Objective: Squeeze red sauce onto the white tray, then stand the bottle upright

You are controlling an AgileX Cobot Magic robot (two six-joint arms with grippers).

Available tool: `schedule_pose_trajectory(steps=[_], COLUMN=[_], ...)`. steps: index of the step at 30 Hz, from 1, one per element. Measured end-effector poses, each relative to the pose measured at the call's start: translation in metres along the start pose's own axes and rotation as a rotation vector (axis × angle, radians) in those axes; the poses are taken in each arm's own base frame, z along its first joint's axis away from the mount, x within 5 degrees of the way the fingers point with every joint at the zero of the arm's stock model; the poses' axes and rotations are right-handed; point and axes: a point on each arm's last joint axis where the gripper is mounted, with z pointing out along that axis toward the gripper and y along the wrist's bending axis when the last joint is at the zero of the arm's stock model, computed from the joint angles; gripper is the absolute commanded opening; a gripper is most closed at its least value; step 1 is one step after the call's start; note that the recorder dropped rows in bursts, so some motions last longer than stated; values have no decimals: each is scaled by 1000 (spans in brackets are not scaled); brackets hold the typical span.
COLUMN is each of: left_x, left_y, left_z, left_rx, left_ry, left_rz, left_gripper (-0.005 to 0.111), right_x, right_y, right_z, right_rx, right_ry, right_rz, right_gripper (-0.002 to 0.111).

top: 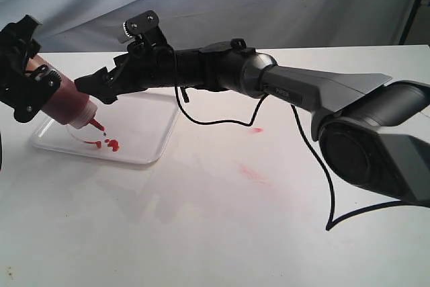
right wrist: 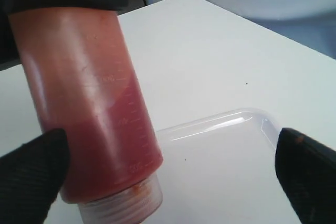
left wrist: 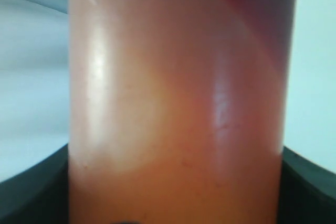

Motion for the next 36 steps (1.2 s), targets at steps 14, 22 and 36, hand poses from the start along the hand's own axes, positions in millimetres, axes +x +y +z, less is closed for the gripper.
schedule_pose_trajectory(steps=[14, 22, 36], left_x=[0, 0, 1], left_y=[0, 0, 0], left_z=[0, 0, 0], left_rx=[0, -1, -1], left_ry=[0, 0, 3], left_rz=[0, 7, 4], left_gripper=[0, 0, 0], right_x=[32, 34, 13], right_y=[36, 58, 60], right_z=[36, 56, 60], right_rx=[-59, 33, 121], right_ry=[16, 39, 2], right_rz=[-189, -434, -416], right_gripper=[94, 94, 10])
